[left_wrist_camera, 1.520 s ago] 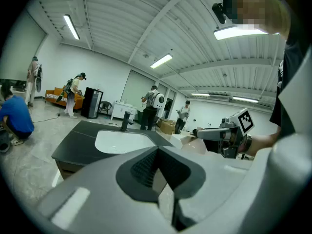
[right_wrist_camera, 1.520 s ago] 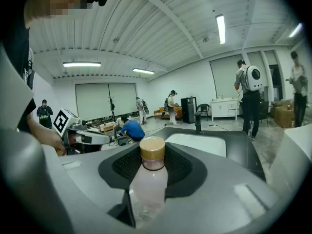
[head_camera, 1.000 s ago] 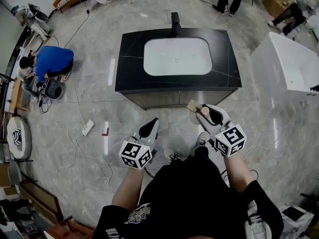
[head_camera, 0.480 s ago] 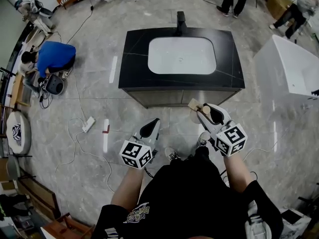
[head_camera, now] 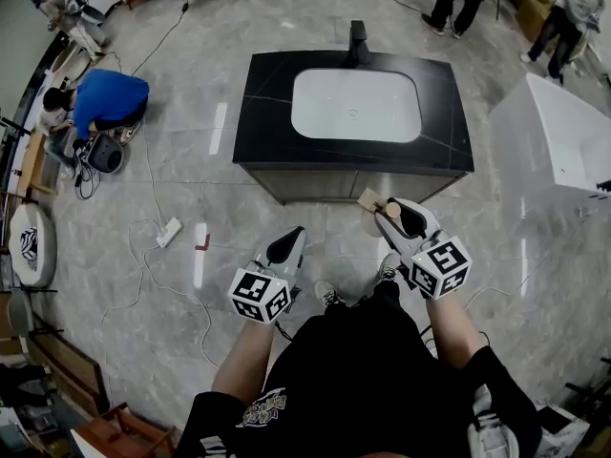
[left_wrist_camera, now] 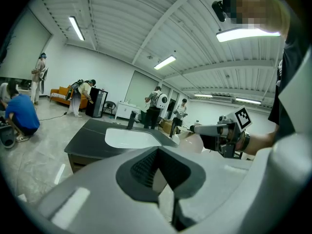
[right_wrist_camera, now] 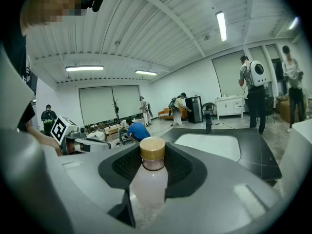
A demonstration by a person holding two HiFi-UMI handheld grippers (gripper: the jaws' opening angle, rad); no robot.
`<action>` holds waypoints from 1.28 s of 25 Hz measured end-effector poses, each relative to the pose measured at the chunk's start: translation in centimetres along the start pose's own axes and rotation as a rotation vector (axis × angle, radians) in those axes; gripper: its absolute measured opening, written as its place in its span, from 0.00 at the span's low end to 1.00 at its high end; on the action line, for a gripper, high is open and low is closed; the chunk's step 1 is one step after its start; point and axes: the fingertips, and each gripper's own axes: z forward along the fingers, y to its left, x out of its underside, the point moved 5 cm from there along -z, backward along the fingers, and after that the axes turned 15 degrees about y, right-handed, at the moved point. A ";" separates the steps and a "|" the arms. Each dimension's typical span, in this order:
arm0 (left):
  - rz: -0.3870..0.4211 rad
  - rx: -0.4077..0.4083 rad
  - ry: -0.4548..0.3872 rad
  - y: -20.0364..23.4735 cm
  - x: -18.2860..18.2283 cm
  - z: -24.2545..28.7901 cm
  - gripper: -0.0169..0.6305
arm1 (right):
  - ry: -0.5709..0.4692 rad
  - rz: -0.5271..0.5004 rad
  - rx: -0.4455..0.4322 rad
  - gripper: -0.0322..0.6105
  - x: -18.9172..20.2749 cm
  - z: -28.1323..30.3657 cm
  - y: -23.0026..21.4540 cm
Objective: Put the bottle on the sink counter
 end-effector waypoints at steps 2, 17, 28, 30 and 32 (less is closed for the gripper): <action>-0.003 0.000 -0.002 0.3 0.2 -0.3 0.03 | 0.002 0.000 -0.002 0.31 -0.1 0.3 0.3; -0.029 -0.008 -0.027 3.0 0.8 -2.1 0.03 | 0.015 0.002 -0.014 0.31 -0.6 2.6 2.2; -0.041 -0.046 -0.049 3.4 -0.1 -2.2 0.03 | 0.011 -0.023 -0.043 0.31 -2.1 3.5 1.3; -0.047 -0.061 -0.058 3.5 -0.4 -2.1 0.03 | 0.012 -0.031 -0.055 0.31 -2.6 3.8 0.8; -0.052 -0.076 -0.064 3.6 -0.9 -1.7 0.03 | 0.013 -0.041 -0.068 0.31 -3.0 4.1 0.1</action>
